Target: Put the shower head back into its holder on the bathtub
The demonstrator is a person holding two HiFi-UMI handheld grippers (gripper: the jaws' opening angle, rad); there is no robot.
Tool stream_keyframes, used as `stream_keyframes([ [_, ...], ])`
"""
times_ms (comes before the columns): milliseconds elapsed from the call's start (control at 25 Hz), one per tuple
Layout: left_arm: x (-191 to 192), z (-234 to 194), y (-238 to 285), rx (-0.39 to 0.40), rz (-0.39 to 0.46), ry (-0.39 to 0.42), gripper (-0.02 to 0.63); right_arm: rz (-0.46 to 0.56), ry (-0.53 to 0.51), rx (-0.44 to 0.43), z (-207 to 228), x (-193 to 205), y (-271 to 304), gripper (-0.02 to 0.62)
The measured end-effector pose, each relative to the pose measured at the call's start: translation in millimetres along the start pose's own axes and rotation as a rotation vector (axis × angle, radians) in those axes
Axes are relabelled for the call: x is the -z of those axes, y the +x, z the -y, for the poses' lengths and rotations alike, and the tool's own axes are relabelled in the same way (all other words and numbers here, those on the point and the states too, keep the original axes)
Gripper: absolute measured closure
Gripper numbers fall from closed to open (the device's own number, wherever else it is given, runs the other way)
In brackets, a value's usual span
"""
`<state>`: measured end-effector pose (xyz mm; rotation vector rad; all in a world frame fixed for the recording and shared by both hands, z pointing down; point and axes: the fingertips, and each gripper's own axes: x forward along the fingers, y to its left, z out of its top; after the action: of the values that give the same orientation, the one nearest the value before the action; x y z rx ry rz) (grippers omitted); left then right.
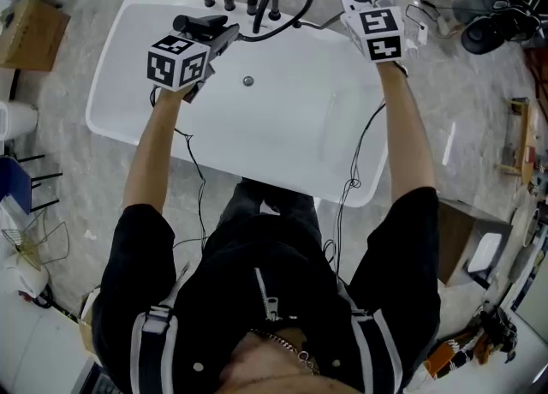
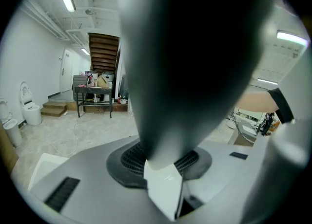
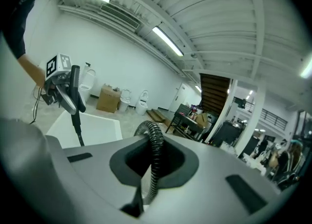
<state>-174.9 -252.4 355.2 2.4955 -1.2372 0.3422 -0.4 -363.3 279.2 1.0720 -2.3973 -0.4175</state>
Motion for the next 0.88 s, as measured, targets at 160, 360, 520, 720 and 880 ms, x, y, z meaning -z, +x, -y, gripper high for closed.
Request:
stream_keyframes([
  [160,9,-1,3,-0.005,-0.021,-0.008,0.465,-0.049,0.013,-0.046,-17,25,13,0.586],
  [360,15,-4,4,-0.001,-0.029,-0.008,0.465,-0.046,0.047,-0.030,-12,31,14,0.586],
  [520,23,-7,7,0.002,-0.051,0.010,0.465,-0.052,-0.012,-0.038,-12,22,9,0.586],
  [720,19,4,15,0.013,-0.056,0.031,0.465,-0.021,-0.062,-0.023,3,-5,7,0.586],
  [880,15,11,21,0.024,-0.060,0.044,0.465,0.010,-0.080,-0.027,9,-25,16,0.586],
])
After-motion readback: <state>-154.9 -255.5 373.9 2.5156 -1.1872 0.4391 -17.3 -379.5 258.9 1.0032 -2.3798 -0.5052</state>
